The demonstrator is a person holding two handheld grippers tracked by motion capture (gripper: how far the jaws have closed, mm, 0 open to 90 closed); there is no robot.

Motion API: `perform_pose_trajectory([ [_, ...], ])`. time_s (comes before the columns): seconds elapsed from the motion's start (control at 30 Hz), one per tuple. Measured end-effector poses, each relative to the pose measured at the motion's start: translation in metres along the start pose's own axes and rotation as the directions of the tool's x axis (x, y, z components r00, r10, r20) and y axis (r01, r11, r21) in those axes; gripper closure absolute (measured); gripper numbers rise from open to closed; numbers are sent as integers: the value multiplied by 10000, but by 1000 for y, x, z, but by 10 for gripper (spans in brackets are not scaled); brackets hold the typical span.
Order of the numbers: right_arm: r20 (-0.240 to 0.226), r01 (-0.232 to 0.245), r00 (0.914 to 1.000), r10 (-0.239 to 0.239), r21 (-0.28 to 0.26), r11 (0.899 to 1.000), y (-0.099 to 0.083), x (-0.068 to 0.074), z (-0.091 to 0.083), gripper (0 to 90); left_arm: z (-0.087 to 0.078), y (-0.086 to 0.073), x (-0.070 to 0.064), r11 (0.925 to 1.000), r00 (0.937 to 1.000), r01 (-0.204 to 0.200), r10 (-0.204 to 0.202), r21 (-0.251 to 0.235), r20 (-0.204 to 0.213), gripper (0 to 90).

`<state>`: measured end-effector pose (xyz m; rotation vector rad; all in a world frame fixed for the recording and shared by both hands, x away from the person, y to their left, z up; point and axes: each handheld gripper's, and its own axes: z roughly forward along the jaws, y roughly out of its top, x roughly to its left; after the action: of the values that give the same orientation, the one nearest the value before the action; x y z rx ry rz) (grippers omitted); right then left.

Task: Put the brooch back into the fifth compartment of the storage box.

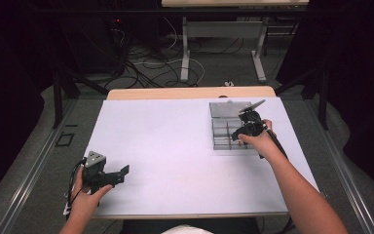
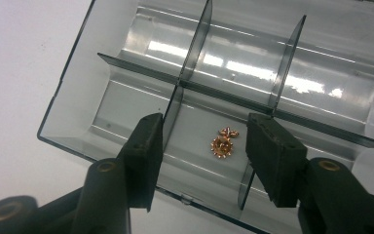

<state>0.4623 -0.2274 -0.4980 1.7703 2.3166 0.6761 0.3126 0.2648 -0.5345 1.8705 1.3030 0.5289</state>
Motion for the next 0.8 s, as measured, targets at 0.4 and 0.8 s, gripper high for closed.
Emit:
perform_pose_trajectory([
  [0.4,-225,239,9994,-259,-822,9963,-3,1,-17,318,0,0,0,10000,10000,14,-14,-8,3,41],
  [0.8,-479,927,9939,-997,-1305,9871,-12,14,-32,174,-1,0,0,10000,10000,17,-17,-68,0,41],
])
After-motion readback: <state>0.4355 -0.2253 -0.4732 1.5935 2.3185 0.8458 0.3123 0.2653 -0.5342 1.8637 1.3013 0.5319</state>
